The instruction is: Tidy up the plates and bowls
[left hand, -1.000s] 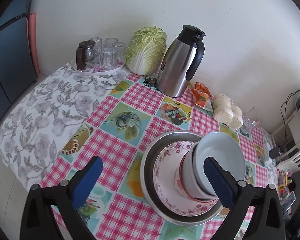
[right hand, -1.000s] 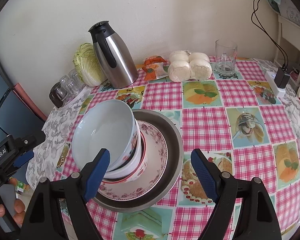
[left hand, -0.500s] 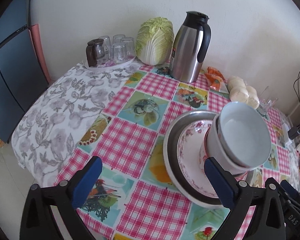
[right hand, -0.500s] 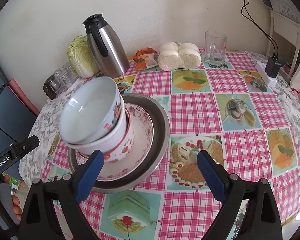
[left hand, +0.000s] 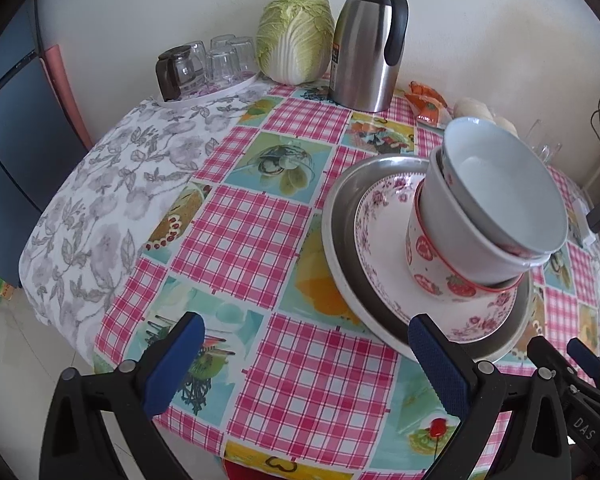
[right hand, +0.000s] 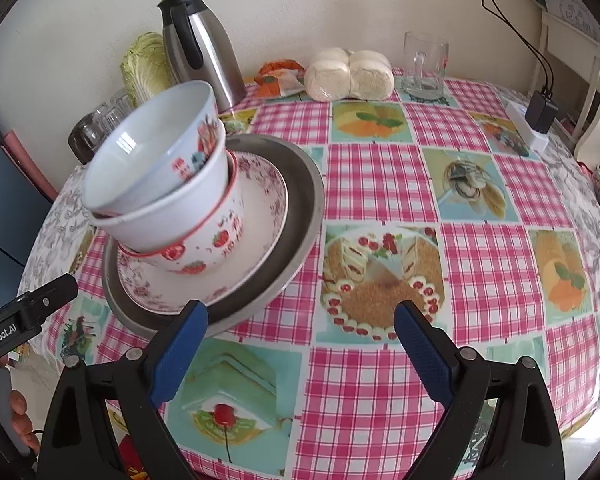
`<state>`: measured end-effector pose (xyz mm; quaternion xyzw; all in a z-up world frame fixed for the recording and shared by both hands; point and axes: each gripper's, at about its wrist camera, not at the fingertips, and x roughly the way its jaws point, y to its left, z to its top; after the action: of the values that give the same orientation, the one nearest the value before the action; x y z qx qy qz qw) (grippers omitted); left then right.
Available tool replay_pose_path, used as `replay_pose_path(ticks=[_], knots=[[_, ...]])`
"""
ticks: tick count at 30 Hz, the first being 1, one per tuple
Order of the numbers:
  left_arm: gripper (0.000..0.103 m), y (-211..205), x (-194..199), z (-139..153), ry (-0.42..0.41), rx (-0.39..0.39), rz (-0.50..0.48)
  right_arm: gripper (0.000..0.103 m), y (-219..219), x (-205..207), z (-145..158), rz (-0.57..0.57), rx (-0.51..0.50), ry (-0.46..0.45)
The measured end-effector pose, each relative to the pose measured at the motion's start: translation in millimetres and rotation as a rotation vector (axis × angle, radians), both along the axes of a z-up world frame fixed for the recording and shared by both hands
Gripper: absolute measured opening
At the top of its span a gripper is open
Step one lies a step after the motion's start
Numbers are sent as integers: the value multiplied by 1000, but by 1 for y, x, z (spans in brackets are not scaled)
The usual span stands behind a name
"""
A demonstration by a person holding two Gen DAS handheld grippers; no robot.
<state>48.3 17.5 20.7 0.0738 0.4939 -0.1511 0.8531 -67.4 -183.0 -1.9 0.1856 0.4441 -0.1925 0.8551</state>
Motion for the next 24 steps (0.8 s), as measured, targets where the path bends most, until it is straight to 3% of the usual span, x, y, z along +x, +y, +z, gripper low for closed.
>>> replay_pose_path(ticks=[10, 24], knots=[[103, 0, -8, -14, 68, -49, 2, 95, 0, -3, -7, -10, 9, 47], [103, -5, -15, -25, 82, 28, 18, 95, -1, -7, -8, -14, 17, 56]])
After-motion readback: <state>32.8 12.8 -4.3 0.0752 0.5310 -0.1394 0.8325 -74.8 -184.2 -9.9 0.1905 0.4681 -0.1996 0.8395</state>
